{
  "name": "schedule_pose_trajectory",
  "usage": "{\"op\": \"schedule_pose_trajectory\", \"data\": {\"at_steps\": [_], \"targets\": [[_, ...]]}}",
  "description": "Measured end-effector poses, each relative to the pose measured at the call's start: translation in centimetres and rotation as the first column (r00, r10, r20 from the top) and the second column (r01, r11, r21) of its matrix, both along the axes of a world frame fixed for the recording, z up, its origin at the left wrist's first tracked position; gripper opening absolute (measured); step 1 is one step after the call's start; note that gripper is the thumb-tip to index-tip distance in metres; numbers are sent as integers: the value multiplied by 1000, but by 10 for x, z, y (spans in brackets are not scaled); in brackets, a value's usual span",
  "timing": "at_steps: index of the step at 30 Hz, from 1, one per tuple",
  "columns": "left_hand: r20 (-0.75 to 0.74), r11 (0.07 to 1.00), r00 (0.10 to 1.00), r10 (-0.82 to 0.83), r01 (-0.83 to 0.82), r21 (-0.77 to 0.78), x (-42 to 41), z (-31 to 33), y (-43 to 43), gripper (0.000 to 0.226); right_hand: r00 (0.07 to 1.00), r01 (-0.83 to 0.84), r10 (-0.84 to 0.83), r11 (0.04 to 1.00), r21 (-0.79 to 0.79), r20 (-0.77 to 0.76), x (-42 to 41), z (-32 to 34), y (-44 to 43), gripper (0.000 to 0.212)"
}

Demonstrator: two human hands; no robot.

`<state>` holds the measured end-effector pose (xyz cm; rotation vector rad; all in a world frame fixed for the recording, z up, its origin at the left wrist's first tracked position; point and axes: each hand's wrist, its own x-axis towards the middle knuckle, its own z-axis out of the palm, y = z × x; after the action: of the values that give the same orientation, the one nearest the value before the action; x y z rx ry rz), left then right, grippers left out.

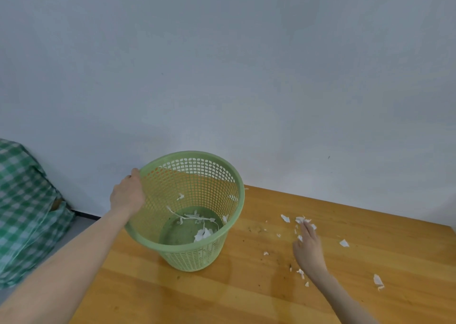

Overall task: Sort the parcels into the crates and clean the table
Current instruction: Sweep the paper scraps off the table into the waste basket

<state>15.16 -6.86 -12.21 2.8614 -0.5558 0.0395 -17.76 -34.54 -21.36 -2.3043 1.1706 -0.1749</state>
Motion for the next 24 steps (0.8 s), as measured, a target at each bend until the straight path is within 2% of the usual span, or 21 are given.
{"op": "schedule_pose_trajectory", "data": {"at_steps": [3, 6, 8, 11, 14, 18, 22, 24], "targets": [[0, 1000, 1000, 7, -7, -2, -1, 1, 1, 40, 938, -137, 153, 988, -74, 312, 46, 56, 31, 57], [-10, 1000, 1000, 12, -12, -5, -3, 2, 0, 40, 804, -301, 360, 933, -198, 473, 79, 103, 72, 53], [-13, 1000, 1000, 10, -11, -17, -4, 3, 1, 35, 721, -422, 503, 864, -274, 477, 95, 114, 93, 51], [-6, 1000, 1000, 3, -4, -30, -3, 3, 1, 28, 695, -546, 667, 733, -407, 268, 110, 97, 107, 55], [-10, 999, 1000, 11, -11, -31, -3, 1, 1, 27, 763, -554, 642, 709, -435, 74, 113, 84, 106, 62], [-9, 999, 1000, 21, -21, -27, -2, 2, 0, 31, 752, -578, 658, 689, -437, 43, 112, 85, 104, 66], [-15, 1000, 1000, 15, -16, -27, -4, 2, 0, 31, 714, -535, 650, 746, -397, 259, 96, 76, 102, 54], [-15, 1000, 1000, 19, -20, -18, -4, 3, -1, 31, 711, -464, 545, 839, -285, 445, 83, 61, 96, 50]]}}
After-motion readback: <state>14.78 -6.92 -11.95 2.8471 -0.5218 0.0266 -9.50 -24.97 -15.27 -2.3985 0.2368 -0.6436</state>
